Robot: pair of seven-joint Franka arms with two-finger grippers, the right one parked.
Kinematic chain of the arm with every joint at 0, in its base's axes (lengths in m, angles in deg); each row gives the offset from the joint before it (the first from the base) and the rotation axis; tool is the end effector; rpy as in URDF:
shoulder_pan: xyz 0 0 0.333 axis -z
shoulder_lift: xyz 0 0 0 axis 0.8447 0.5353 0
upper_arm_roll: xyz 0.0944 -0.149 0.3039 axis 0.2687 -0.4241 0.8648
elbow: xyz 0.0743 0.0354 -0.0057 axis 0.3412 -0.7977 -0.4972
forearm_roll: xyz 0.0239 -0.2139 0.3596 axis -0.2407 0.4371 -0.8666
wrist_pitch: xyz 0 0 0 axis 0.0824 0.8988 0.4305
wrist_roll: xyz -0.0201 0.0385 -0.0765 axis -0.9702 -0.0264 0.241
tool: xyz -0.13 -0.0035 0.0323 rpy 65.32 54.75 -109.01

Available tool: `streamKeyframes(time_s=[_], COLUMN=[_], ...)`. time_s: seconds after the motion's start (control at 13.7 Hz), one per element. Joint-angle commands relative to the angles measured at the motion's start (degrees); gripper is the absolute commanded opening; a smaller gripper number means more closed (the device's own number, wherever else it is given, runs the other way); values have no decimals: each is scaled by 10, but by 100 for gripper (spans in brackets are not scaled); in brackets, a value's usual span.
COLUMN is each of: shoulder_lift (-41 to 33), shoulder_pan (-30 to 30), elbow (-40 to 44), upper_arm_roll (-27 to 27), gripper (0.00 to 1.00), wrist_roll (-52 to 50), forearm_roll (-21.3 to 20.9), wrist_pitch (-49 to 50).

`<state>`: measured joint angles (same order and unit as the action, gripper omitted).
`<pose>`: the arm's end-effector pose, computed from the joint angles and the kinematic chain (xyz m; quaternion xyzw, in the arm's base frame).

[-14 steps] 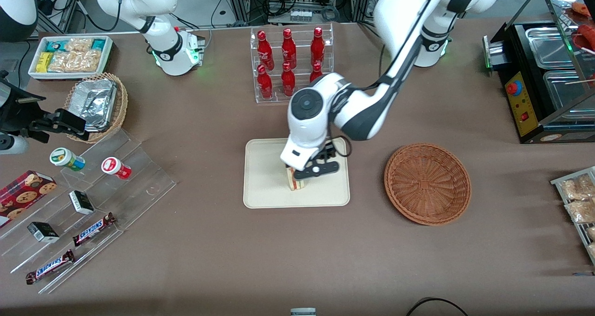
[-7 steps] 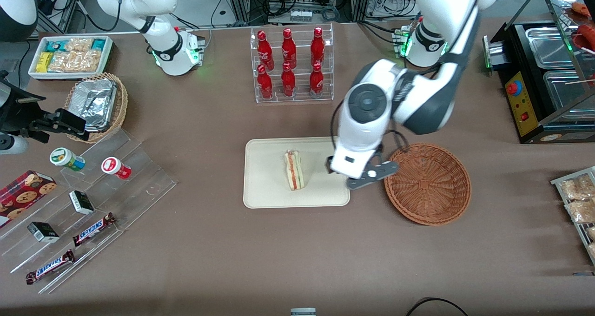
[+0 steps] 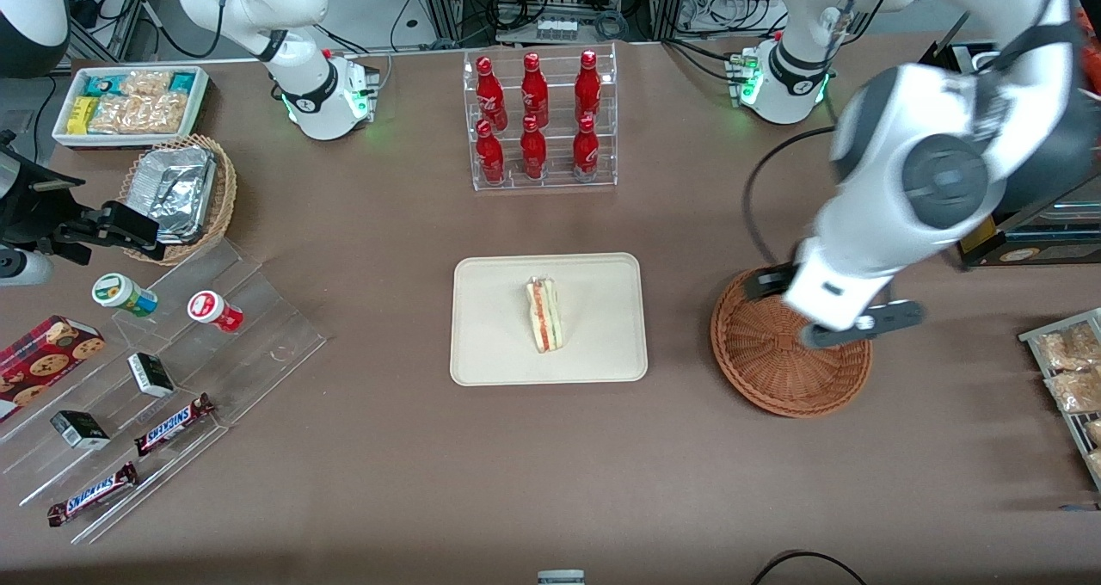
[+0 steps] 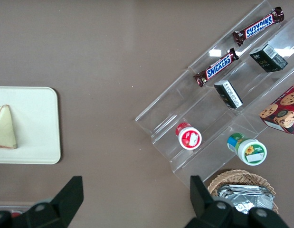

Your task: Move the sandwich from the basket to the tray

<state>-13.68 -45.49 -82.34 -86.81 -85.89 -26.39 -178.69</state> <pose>0.6396 -0.1850 0.5344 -0.9941 -0.0867 0.0623 0.0211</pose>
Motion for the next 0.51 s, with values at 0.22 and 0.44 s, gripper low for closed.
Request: streamKeyframes(time_s=[0.22, 0.44], shoulder_lift=[-70, -83], shoulder_pan=[-86, -97], elbow=[-59, -53], upper_arm_roll=[-6, -4], gripper=[100, 100], wrist_roll=[159, 171], forearm_roll=[18, 27], wrist_pitch=[16, 30])
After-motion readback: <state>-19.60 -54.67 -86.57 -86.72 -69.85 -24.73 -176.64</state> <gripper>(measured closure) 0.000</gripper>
